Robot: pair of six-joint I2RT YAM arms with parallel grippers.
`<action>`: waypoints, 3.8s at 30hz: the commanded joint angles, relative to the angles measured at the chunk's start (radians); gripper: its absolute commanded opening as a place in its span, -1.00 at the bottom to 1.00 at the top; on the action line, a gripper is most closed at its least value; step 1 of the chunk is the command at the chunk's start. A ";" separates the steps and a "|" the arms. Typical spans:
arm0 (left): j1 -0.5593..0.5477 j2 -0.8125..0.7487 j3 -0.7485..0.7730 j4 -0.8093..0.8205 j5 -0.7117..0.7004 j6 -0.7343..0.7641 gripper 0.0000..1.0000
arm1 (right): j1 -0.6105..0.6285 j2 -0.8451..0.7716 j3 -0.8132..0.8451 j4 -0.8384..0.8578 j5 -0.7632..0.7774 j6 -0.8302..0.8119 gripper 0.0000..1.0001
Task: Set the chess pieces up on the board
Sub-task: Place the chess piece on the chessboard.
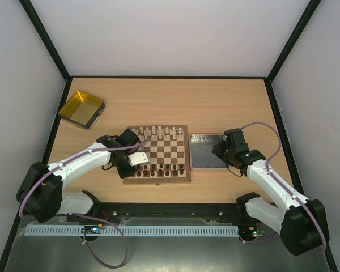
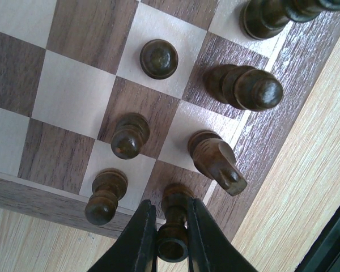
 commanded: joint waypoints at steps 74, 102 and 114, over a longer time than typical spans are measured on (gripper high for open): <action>-0.028 -0.001 0.020 -0.046 -0.034 -0.040 -0.56 | -0.004 -0.003 -0.042 0.013 0.025 -0.020 0.04; -0.046 -0.028 0.027 -0.043 -0.061 -0.066 -0.44 | -0.003 -0.033 -0.072 0.016 0.031 -0.014 0.04; -0.042 -0.068 0.083 -0.096 -0.095 -0.065 -0.43 | -0.004 -0.039 -0.047 -0.008 0.039 -0.022 0.04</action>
